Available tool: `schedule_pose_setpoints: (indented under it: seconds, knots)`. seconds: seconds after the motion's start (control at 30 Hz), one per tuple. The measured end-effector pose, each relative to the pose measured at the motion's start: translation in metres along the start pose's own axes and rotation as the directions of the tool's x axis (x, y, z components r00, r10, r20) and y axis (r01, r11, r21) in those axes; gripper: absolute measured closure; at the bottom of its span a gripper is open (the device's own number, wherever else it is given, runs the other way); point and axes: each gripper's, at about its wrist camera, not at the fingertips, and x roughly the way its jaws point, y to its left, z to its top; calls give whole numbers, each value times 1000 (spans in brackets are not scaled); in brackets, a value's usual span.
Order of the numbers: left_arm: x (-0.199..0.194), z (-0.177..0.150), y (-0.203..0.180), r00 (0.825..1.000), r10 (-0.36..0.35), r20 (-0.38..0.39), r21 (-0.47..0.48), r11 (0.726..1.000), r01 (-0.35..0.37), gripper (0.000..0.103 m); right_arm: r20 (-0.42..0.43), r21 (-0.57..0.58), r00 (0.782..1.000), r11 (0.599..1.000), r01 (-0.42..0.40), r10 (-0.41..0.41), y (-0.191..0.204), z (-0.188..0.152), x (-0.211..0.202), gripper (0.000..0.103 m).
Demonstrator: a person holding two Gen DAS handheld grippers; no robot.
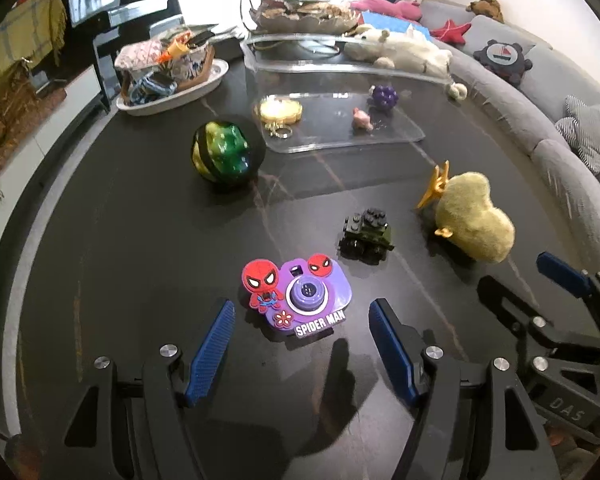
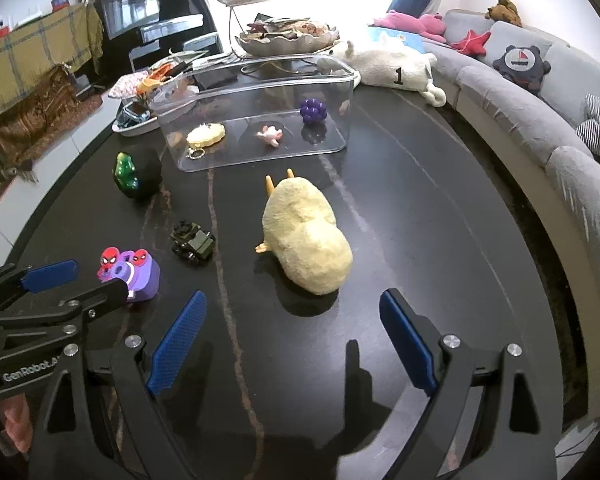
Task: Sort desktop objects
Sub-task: 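Grasp the yellow plush duck with the right tool while the left tool approaches the Spider-Man keychain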
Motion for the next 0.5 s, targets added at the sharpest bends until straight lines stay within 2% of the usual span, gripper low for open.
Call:
schedule_pose_setpoints:
  seconds: [0.5]
  knots:
    - [24,2,-2,999,45,-14,-3,999,-45,37,-5,-27,1000,1000,5,-5,-2,14,22,16]
